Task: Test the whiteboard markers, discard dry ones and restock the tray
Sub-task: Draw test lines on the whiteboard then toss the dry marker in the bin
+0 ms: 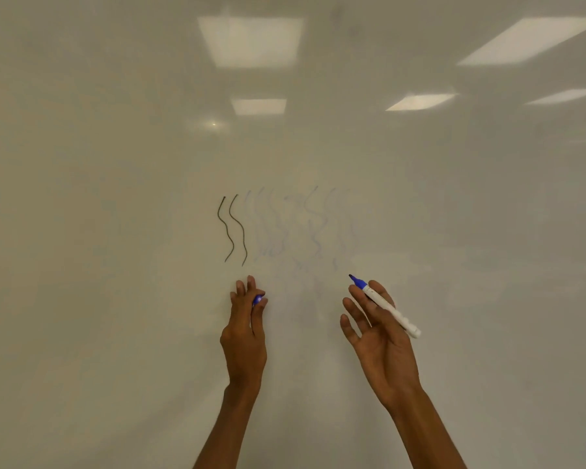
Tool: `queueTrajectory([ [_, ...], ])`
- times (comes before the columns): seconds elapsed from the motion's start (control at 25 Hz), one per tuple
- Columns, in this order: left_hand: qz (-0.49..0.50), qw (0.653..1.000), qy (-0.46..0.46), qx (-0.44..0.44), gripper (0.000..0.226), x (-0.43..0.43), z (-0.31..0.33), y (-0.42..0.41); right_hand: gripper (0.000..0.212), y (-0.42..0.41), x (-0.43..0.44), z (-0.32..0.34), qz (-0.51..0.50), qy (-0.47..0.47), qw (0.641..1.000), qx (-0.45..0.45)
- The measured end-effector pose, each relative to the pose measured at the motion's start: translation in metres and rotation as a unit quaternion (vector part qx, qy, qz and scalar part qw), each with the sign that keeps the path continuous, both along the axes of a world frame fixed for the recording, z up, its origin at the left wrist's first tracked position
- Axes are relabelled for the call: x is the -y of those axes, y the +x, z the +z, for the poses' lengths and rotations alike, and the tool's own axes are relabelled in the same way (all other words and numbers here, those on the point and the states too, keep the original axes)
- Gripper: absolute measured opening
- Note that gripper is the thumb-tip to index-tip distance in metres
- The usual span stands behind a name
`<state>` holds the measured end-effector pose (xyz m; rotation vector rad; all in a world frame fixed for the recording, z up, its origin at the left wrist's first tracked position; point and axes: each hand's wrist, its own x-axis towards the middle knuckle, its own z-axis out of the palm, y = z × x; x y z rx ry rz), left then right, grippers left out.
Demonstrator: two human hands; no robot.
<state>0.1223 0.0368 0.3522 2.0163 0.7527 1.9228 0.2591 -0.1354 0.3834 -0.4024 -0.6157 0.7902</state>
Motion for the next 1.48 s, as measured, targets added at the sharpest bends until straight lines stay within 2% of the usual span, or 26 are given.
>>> queueTrajectory([
  [0.12, 0.051, 0.998, 0.032, -0.008, 0.053, -0.007, -0.005, 0.009, 0.035, 0.007, -0.006, 0.010, -0.125, -0.002, 0.991, 0.056],
  [0.24, 0.086, 0.995, 0.055, -0.018, 0.056, -0.012, -0.008, 0.013, 0.023, 0.016, -0.014, 0.020, -0.310, -0.032, 0.939, 0.147],
  [0.32, 0.105, 0.992, 0.064, -0.026, 0.057, -0.014, -0.010, 0.013, 0.019, 0.022, -0.018, 0.033, -0.372, -0.033, 0.907, 0.194],
  [0.52, 0.112, 0.992, 0.062, -0.023, 0.060, -0.015, -0.008, 0.016, 0.022, 0.038, -0.027, 0.081, -0.445, -0.029, 0.849, 0.282],
  [0.68, 0.116, 0.991, 0.064, -0.018, 0.059, -0.015, -0.009, 0.017, 0.023, 0.047, -0.037, 0.101, -0.515, -0.032, 0.795, 0.317],
  [0.8, 0.117, 0.991, 0.068, -0.014, 0.057, -0.015, -0.008, 0.018, 0.026, 0.055, -0.044, 0.107, -0.547, -0.050, 0.771, 0.321],
  [0.88, 0.117, 0.990, 0.071, -0.009, 0.055, -0.017, -0.009, 0.018, 0.027, 0.058, -0.044, 0.098, -0.570, -0.068, 0.734, 0.364],
  [0.96, 0.122, 0.990, 0.073, -0.005, 0.055, -0.017, -0.009, 0.018, 0.026, 0.055, -0.040, 0.073, -0.594, -0.095, 0.680, 0.419],
  [1.04, 0.132, 0.989, 0.072, -0.003, 0.054, -0.018, -0.010, 0.019, 0.027, 0.052, -0.034, 0.036, -0.609, -0.129, 0.662, 0.418],
  [1.16, 0.148, 0.986, 0.075, 0.000, 0.055, -0.016, -0.011, 0.022, 0.030, 0.045, -0.029, -0.025, -0.610, -0.188, 0.658, 0.399],
  [1.28, 0.153, 0.985, 0.081, 0.006, 0.055, -0.016, -0.009, 0.024, 0.028, 0.028, -0.025, -0.066, -0.582, -0.229, 0.652, 0.428],
  [1.32, 0.152, 0.985, 0.080, 0.008, 0.055, -0.016, -0.009, 0.023, 0.022, 0.025, -0.021, -0.069, -0.563, -0.238, 0.670, 0.421],
  [1.36, 0.151, 0.985, 0.080, 0.007, 0.054, -0.016, -0.010, 0.023, 0.018, 0.024, -0.016, -0.067, -0.536, -0.234, 0.709, 0.395],
  [1.44, 0.150, 0.985, 0.086, 0.001, 0.052, -0.017, -0.012, 0.022, 0.024, 0.030, -0.008, -0.046, -0.482, -0.184, 0.801, 0.305],
  [1.48, 0.152, 0.985, 0.088, -0.003, 0.052, -0.018, -0.014, 0.022, 0.024, 0.033, -0.005, -0.029, -0.468, -0.150, 0.825, 0.277],
])
